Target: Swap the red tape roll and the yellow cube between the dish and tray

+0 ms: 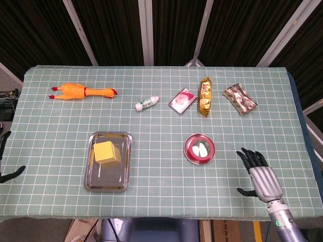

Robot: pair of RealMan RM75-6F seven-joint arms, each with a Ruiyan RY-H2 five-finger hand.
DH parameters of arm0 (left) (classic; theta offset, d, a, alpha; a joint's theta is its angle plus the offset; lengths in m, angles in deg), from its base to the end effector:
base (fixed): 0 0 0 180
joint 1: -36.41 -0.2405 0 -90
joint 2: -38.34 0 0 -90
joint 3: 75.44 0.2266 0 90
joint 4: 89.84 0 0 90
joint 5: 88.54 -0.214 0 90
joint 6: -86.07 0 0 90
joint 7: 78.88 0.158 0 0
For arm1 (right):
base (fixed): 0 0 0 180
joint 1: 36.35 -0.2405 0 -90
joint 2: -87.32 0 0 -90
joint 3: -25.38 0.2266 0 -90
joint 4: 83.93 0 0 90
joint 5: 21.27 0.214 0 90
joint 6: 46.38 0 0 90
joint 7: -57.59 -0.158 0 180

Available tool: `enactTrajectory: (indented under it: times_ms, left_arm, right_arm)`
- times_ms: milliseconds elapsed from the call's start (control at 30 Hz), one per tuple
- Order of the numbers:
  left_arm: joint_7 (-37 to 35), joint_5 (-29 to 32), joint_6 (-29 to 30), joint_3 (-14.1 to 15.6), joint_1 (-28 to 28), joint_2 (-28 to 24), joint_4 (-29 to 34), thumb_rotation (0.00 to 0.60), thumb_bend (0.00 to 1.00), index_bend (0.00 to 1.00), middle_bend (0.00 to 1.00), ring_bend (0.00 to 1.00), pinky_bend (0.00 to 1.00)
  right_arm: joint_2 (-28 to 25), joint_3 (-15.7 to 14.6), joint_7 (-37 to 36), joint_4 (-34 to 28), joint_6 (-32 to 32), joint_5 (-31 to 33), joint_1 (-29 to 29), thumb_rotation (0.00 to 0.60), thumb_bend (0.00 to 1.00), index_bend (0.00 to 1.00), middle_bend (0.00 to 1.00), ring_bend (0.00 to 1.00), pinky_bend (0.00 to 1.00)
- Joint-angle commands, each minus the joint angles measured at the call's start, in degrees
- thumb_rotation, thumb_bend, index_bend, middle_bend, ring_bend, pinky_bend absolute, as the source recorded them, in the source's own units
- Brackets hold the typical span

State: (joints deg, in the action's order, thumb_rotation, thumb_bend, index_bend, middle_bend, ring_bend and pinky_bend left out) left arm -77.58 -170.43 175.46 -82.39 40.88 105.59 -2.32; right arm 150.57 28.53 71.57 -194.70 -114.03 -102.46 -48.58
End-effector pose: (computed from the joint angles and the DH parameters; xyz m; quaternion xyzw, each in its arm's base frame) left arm -0.2981 0.2051 0.1614 -0.5465 -0.3477 -0.4032 0.6465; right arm -0.2101 -0.2079 0.0797 0.6748 -0.4513 0.3468 0.4698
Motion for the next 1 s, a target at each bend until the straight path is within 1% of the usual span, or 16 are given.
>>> enactTrajectory:
  times_ms: [33,167,333,533,633,833,1000]
  left_arm:
    - [0.3,0.8,-0.5,-0.2,0.0,0.0,0.0,0.6,0.1,0.09,0.0,0.0,0.03]
    - [0.2,0.9,-0.2,-0.4,-0.1,-0.1,0.2,0.6,0.1,0.09,0.0,0.0,0.03]
    - [0.2,1.4,-0.1,-0.6,-0.3,-0.3,0.0,0.6,0.1,0.09,0.0,0.0,0.03]
    - [0.1,1.6,0.4,-0.8,-0.6,-0.6,0.2,0.6,0.1,0.09,0.0,0.0,0.03]
    - [-0.2,1.8,0.9,-1.0,-0.9,-0.7,0.1,0.6,0.1,0.09,0.0,0.0,0.03]
    - [-0.2,2.1,1.2,-1.2,-1.1,-0.8,0.1,0.6,0.1,0.09,0.0,0.0,0.03]
    - [0.0,2.4,1.3,-1.4,-1.1,-0.8,0.1,0.6,0.1,0.09,0.0,0.0,0.03]
  right_arm:
    - [2.2,4.1,8.2,-5.1,9.2,9.4,-8.7,0.6,0.03,0.0,0.0,0.0,0.0]
    - [6.5,6.9,14.2,-5.7,10.9,17.4,-13.8,0.6,0.04,0.0,0.0,0.0,0.0]
    - [10.3,9.3,19.8,-5.6,11.0,27.1,-19.6,0.6,0.04,0.0,0.0,0.0,0.0]
    - [13.5,10.5,23.3,-3.7,11.5,36.8,-25.5,0.6,0.04,0.0,0.0,0.0,0.0]
    - [16.0,11.0,24.3,0.2,13.4,41.2,-29.3,0.6,0.03,0.0,0.0,0.0,0.0]
    - [17.9,9.9,24.8,4.9,15.1,45.9,-33.4,0.6,0.04,0.0,0.0,0.0,0.0]
    - [18.6,9.0,24.2,7.0,15.4,46.9,-34.8,0.6,0.04,0.0,0.0,0.0,0.0]
